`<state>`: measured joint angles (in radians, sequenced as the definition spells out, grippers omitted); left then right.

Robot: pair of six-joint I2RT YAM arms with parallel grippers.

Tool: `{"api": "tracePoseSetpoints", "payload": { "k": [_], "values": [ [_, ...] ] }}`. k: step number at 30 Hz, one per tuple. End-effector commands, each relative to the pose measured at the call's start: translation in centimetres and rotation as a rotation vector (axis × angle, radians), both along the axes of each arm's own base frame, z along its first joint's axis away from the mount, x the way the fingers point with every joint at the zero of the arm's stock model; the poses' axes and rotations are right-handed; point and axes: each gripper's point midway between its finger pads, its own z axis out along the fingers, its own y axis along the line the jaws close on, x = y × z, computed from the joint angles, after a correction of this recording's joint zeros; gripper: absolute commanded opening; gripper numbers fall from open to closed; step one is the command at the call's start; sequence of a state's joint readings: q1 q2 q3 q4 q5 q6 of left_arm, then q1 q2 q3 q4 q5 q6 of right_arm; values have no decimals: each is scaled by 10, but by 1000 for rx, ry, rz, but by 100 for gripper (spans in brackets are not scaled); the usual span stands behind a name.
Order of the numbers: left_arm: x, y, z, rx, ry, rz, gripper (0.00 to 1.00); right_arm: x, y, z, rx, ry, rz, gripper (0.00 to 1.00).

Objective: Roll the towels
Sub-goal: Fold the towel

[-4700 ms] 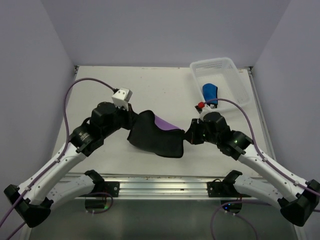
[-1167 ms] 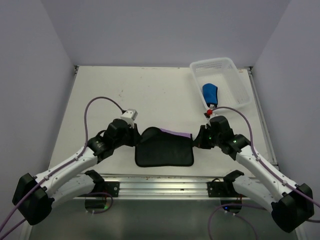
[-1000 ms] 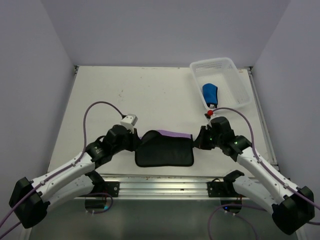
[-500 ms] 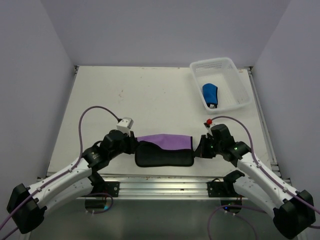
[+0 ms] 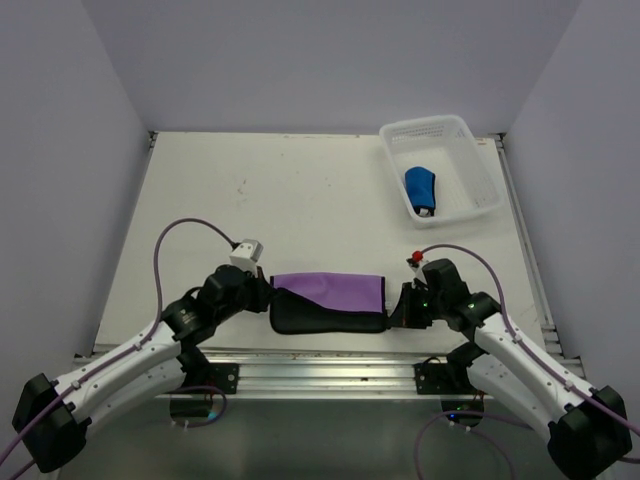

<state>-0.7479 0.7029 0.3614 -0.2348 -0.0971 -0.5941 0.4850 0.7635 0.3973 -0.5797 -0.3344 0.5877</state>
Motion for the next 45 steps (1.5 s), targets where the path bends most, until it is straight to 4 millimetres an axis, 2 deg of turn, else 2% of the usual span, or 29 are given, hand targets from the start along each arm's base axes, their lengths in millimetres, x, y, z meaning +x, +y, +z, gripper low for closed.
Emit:
{"api": "tracePoseSetpoints", "payload": {
  "k": [1,14,17,21,29,45],
  "values": [
    [0,-6,6,-47,-9,-1,0,-5,3,3,25,19,13,0],
    [-16,-11,-4,-88,12,-49,0,-13,1,6,19,37,33,0],
    [-19,-11,-1,-108,-5,-55,0,-16,1,5,21,46,39,0],
    [-19,-7,2,-113,-10,-23,0,-19,2,4,28,56,50,0],
    [-18,-2,-6,-81,21,16,0,-23,4,-2,19,82,73,0],
    [-20,-1,9,-137,-39,27,0,-24,-4,-5,-37,87,44,0]
  ]
}}
